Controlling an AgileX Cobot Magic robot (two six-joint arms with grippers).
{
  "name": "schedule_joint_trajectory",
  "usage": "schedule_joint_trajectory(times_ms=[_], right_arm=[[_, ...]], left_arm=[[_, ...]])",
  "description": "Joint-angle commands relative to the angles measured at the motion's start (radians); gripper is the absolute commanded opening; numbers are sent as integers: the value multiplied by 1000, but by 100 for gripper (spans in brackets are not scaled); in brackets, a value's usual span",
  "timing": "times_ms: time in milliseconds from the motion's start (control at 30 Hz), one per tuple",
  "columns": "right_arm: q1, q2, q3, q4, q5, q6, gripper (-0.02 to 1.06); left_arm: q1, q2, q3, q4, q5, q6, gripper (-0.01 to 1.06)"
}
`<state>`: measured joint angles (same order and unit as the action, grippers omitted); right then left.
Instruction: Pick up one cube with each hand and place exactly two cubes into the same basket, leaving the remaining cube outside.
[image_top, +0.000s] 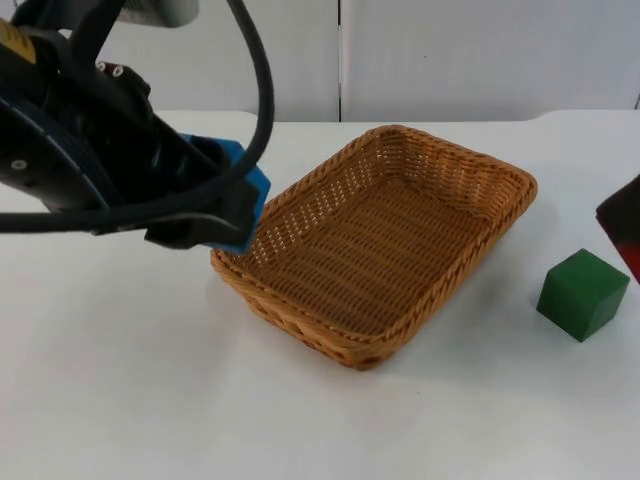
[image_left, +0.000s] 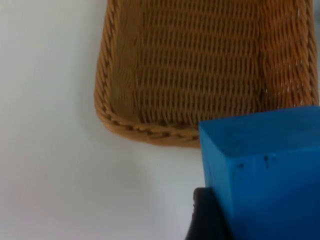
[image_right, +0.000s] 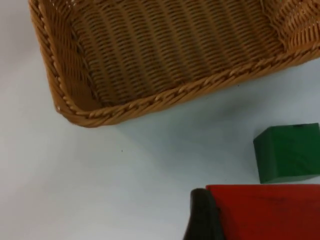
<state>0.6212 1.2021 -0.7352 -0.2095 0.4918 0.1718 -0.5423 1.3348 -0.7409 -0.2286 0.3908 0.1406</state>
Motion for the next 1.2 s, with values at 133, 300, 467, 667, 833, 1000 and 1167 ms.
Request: schedule_joint_trajectory(times_ms=[133,300,467,667,833,1000,1167], right_arm=[[-76,68,-103,6,37,23,0],[-91,170,-188,3,37,18,0],[-91,298,-279,9,42,18,0],[-91,452,-424,9,91,-2,0],[-91,569,-557,9,137,-23,0],[-95,681,-690,9,184,-44,0],[-126,796,-832,51,235,-79,0]], left_arm=[[-6,-8,-4,-7,-71,-8,0],[-6,9,-4,-9,-100,-6,0],[-6,68,-4,-18,-129,19,0],[-6,127,-6,-22,-204,19,0],[-6,184,-71,-22,-183,40,0],[-6,255,-153,-22,-163,65,0],[-6,342,-217,-26,-136,113,0]])
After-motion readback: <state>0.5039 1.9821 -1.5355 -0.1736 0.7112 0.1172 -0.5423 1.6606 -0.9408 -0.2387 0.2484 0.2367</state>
